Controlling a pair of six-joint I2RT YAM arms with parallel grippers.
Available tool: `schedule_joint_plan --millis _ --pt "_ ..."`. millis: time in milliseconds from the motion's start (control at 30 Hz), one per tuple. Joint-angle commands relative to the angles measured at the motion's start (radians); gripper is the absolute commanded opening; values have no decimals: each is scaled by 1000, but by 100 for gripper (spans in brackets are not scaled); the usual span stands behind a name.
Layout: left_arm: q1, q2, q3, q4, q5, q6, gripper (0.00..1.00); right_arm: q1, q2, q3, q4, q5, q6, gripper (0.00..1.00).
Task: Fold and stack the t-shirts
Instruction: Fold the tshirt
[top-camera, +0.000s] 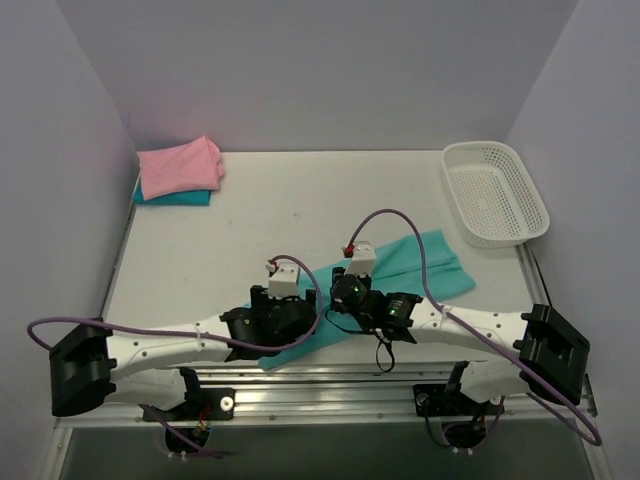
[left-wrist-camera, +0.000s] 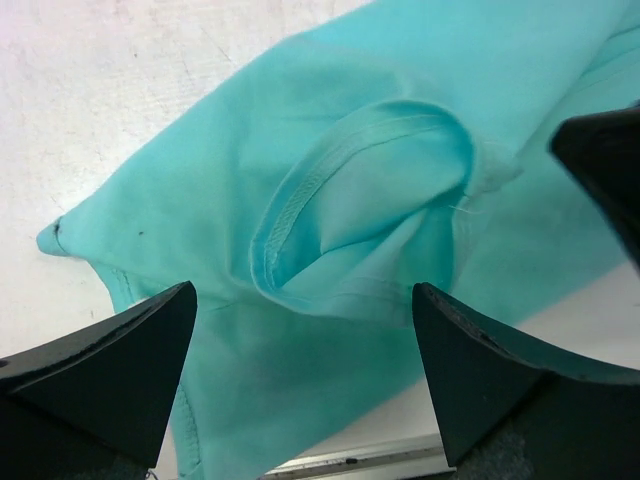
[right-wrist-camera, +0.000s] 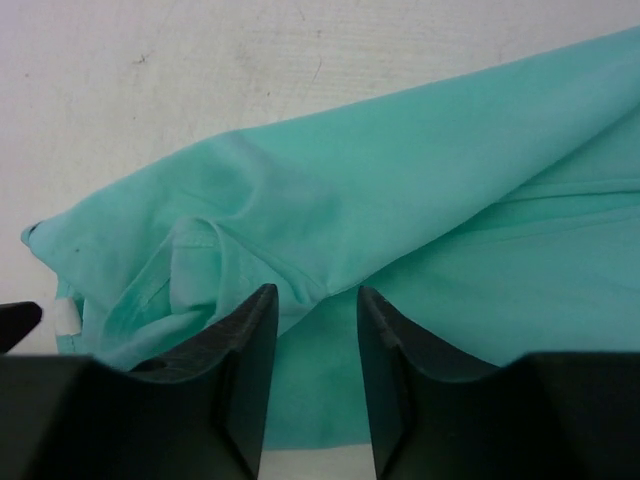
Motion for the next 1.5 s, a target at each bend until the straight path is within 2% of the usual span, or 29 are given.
schedule_joint_plan --millis 0,100,333,500,700,800,933,1100,1167,1200,1233,1300,1467 --pt "-2 -145 -55 58 -15 46 98 -3 52 39 99 -30 36 29" --pt "-1 -199 -71 32 -23 53 98 5 123 54 138 -53 56 24" --pt "-2 -184 -83 -22 -17 5 98 18 210 61 165 -64 80 21" --pt "-1 -201 -107 -12 -26 -6 98 37 196 50 148 -50 103 21" --pt "1 -244 -77 -57 -136 -4 98 54 140 -37 148 -34 155 20" --pt "4 -254 -49 -48 -166 22 97 69 129 -100 180 -30 197 15" --pt "4 -233 -25 -16 -169 51 97 109 181 -168 260 -21 252 3" --pt "4 -190 -17 -8 -149 39 97 143 284 -173 316 -19 270 1" --pt "4 -173 -23 -6 -141 27 97 181 290 -153 280 24 292 26" --pt "4 -166 -25 -5 -140 22 97 199 269 -124 224 48 301 55" --pt "4 -162 -26 -3 -141 22 98 221 252 -107 189 74 307 66" --pt "4 -156 -31 -2 -143 17 98 282 201 -49 77 156 327 82" --pt "4 -126 -28 12 -146 16 98 379 124 56 -111 260 367 84"
